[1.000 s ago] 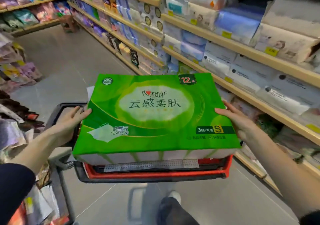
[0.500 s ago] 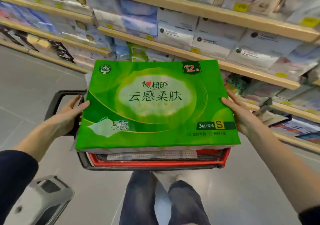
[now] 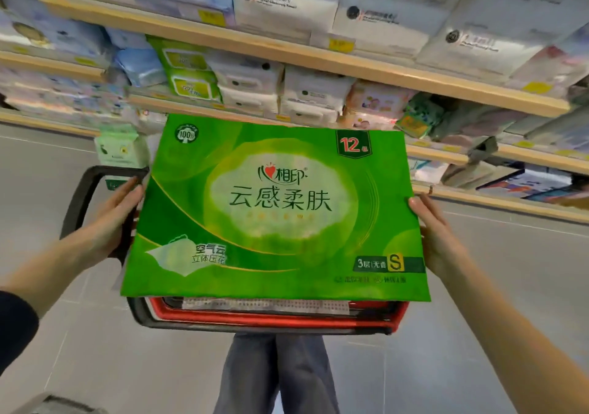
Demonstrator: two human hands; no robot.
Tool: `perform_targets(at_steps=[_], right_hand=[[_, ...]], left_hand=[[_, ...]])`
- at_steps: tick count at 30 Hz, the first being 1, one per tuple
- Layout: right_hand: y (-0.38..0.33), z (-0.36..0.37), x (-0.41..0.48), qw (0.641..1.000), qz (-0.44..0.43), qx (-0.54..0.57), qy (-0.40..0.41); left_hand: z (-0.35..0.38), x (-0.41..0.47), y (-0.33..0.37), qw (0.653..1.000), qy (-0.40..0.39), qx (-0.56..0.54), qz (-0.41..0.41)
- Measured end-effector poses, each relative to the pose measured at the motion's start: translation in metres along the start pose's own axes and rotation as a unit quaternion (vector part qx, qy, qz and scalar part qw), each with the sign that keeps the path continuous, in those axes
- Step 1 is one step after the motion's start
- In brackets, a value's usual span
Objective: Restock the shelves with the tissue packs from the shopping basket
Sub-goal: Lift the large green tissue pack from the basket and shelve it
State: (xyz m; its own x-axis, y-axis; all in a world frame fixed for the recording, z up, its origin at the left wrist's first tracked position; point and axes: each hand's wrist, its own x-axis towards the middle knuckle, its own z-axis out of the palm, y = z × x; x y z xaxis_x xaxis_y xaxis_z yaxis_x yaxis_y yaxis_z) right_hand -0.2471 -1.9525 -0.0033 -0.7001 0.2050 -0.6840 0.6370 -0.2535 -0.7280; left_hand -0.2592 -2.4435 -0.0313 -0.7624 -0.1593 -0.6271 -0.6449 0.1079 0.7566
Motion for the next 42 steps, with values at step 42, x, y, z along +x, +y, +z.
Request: perform_targets(at_steps=[42], right_hand=[[0.141,0.004,0.286,0.995,-0.034,-0.091,0.005]], left_hand=[[0.104,0.267,-0.101,0.997,0.021,0.029,0.074]])
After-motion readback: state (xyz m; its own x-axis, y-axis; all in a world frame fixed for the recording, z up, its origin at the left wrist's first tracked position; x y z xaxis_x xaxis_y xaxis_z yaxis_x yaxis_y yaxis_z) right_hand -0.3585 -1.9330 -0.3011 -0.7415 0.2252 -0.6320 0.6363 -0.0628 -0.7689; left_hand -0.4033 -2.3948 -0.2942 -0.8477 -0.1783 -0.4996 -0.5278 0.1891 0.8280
